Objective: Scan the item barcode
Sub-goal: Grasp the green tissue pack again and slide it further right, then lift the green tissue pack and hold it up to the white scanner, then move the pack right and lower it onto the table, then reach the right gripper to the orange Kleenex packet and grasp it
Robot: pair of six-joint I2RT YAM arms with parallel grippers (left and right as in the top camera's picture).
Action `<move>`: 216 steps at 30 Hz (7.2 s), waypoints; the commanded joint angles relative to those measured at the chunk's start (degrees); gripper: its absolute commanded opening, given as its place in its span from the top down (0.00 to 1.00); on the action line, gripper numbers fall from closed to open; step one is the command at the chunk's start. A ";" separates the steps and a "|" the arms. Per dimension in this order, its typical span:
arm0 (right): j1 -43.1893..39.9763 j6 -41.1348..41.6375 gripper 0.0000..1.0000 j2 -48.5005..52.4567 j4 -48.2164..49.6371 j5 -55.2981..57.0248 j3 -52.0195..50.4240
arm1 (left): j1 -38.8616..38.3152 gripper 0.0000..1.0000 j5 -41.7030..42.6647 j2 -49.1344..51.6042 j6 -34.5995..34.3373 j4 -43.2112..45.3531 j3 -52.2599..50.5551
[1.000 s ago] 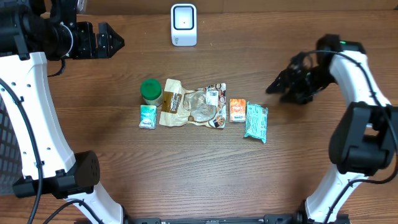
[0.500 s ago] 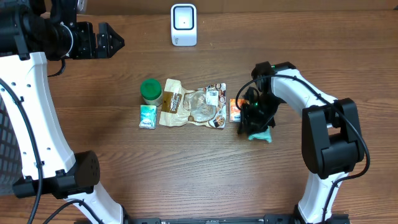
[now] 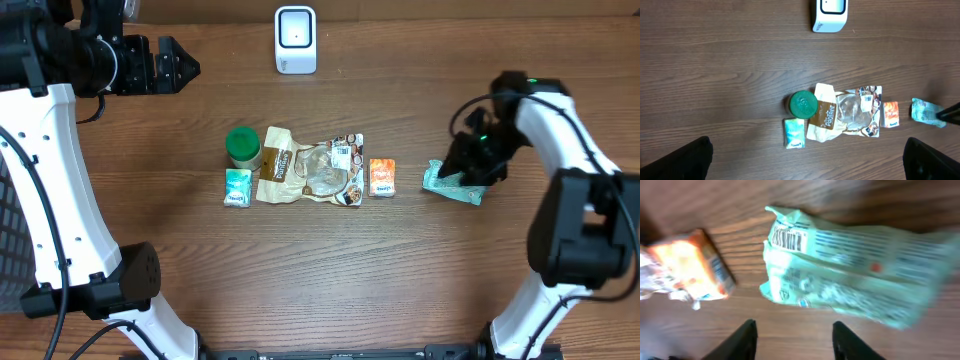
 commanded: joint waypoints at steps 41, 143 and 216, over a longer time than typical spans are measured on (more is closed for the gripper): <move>-1.11 -10.82 0.96 -26.03 17.77 -35.34 -10.25 | -0.11 0.00 -0.17 -0.04 1.29 -0.09 -0.04; -6.71 19.71 0.96 -7.39 11.72 8.13 2.12 | -0.11 0.00 -0.17 -0.04 1.29 -0.09 -0.04; 17.49 13.99 0.94 -6.14 49.64 8.90 -10.78 | -0.11 0.00 -0.17 -0.04 1.29 -0.09 -0.04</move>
